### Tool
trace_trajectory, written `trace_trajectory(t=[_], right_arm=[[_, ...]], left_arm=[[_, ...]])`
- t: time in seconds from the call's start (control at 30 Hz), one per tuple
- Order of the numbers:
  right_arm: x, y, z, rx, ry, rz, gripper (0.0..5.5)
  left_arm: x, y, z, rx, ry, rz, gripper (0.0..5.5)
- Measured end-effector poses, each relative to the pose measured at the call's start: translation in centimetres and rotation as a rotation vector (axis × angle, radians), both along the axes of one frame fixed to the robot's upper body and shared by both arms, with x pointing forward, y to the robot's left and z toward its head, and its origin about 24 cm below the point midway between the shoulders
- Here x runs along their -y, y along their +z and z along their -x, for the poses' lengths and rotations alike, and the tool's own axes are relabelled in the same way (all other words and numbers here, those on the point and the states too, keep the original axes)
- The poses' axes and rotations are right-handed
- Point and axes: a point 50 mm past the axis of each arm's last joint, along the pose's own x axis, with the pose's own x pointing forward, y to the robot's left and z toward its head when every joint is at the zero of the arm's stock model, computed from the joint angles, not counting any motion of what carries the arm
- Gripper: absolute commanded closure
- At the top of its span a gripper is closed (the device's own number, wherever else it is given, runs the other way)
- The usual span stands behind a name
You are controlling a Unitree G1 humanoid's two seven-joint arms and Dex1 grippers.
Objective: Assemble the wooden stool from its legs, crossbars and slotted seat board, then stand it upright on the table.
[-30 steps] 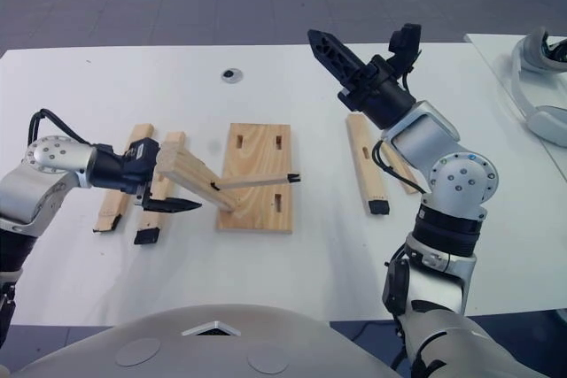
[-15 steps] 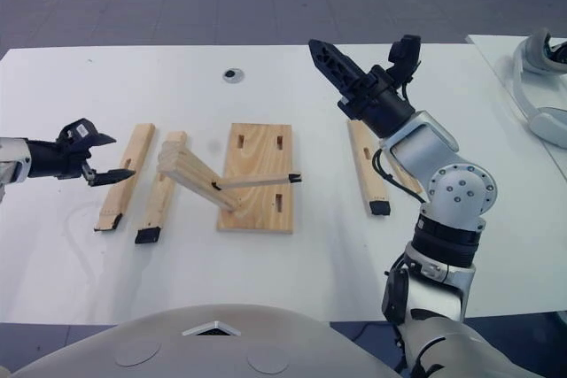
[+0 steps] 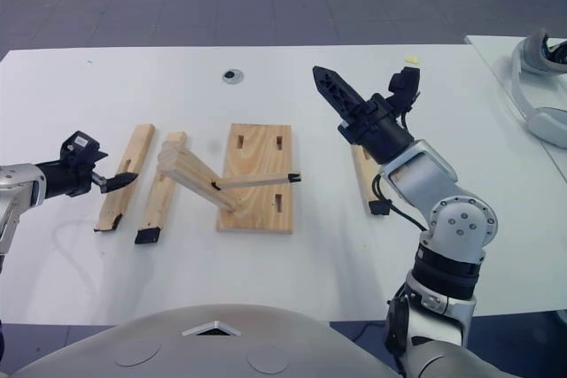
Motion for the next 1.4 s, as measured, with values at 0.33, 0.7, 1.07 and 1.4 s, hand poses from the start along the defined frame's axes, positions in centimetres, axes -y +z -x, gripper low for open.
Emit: trace_trajectory(t=[0.33, 0.7, 1.07, 1.4], right_arm=[[-1.2, -0.6, 0.0, -0.012, 0.02, -0.032, 1.69], [-1.4, -0.7, -0.1, -0.008, 0.01, -0.05, 1.69], [-1.1, -0.9, -0.3, -0.013, -0.016, -0.041, 1.69], [-0.8, -1.0, -0.7, -0.02, -0.029, -0.034, 1.69]], left_arm=[[5.6, -0.9, 0.2, 0.012, -0.021, 0.107, 0.8], [6.3, -3.3, 1.0, -0.073, 0.068, 0.023, 0.8], [7.7, -4.0, 1.1, -0.073, 0.004, 0.028, 2.15], [7.6, -4.3, 0.0, -0.046, 0.03, 0.04, 3.43]])
